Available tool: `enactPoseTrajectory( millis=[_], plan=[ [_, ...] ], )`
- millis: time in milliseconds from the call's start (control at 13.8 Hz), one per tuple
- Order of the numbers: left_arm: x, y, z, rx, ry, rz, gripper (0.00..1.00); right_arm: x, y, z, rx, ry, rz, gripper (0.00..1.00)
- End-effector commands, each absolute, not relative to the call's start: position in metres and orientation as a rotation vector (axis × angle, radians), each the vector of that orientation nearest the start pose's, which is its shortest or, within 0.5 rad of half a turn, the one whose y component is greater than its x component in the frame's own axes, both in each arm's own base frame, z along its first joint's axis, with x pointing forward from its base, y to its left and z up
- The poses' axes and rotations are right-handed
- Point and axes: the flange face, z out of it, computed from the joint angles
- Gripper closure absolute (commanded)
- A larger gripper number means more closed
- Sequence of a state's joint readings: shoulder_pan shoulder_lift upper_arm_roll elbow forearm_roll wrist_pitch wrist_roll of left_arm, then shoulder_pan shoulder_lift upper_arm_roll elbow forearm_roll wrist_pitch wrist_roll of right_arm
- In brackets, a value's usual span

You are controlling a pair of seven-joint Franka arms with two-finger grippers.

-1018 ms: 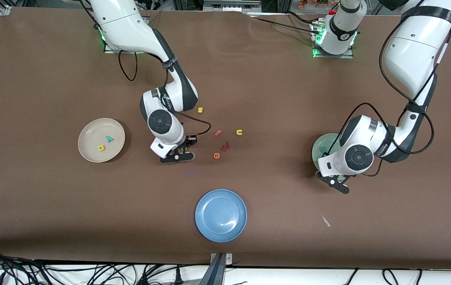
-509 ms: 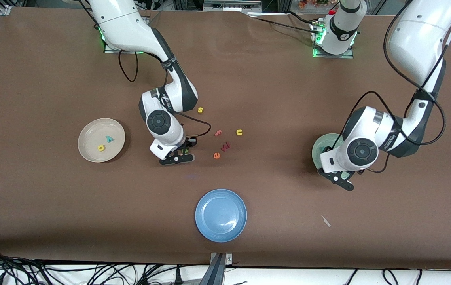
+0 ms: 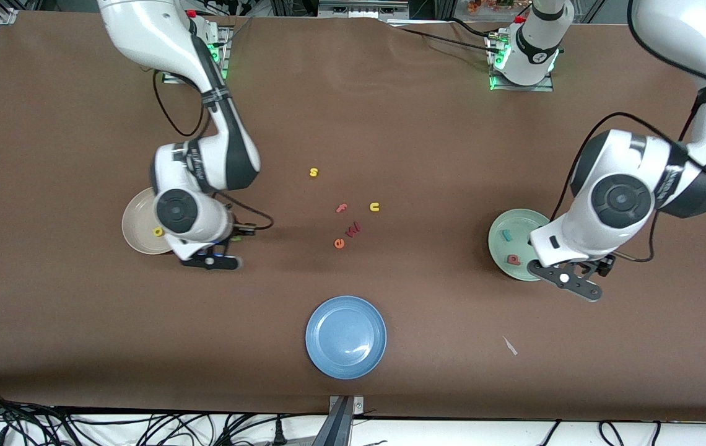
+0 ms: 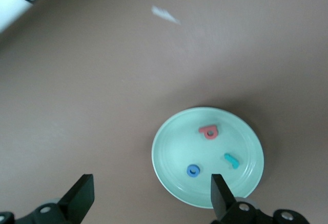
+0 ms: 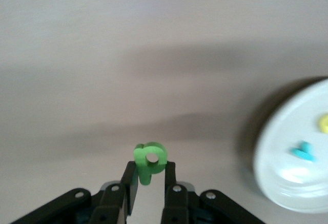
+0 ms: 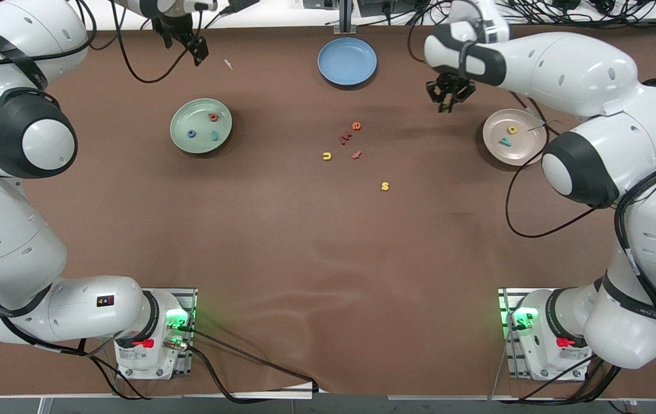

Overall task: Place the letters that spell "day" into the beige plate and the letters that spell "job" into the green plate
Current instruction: 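Release the d with the left gripper while the right gripper places the p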

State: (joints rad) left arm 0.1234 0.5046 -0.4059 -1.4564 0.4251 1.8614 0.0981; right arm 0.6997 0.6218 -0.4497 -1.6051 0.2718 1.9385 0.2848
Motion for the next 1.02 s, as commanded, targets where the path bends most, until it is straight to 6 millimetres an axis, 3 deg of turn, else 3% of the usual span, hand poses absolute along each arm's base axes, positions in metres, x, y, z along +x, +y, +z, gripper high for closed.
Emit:
enactPoseTrajectory(
  millis=[0, 145, 291, 509, 582, 655, 727, 945],
  plan=[
    [0.680, -0.117, 0.449, -3.005, 0.581, 0.050, 0.00, 0.631, 0.174, 0.284, -3.221, 0.307, 0.380, 0.84],
    [0.673, -0.119, 0.478, -3.075, 0.448, 0.053, 0.00, 0.636, 0.136, 0.277, -3.232, 0.370, 0.431, 0.84],
    [0.654, -0.119, 0.506, -3.066, 0.392, 0.134, 0.00, 0.640, 0.098, 0.271, -3.227, 0.348, 0.462, 0.84],
    [0.615, -0.114, 0.574, -3.141, 0.338, 0.103, 0.00, 0.647, 0.030, 0.260, -3.204, 0.184, 0.493, 0.84],
    [0.599, -0.098, 0.586, -3.158, 0.286, 0.096, 0.00, 0.648, 0.020, 0.260, -3.197, 0.142, 0.491, 0.70],
    [0.579, -0.091, 0.599, -3.176, 0.243, 0.084, 0.00, 0.649, 0.021, 0.260, -3.194, 0.148, 0.489, 0.19],
    [0.564, -0.084, 0.601, -3.167, 0.214, 0.093, 0.00, 0.650, 0.024, 0.262, -3.193, 0.143, 0.487, 0.00],
    [0.558, -0.069, 0.585, -3.157, 0.152, 0.143, 0.00, 0.653, 0.042, 0.273, -3.185, 0.108, 0.460, 0.00]
  ],
)
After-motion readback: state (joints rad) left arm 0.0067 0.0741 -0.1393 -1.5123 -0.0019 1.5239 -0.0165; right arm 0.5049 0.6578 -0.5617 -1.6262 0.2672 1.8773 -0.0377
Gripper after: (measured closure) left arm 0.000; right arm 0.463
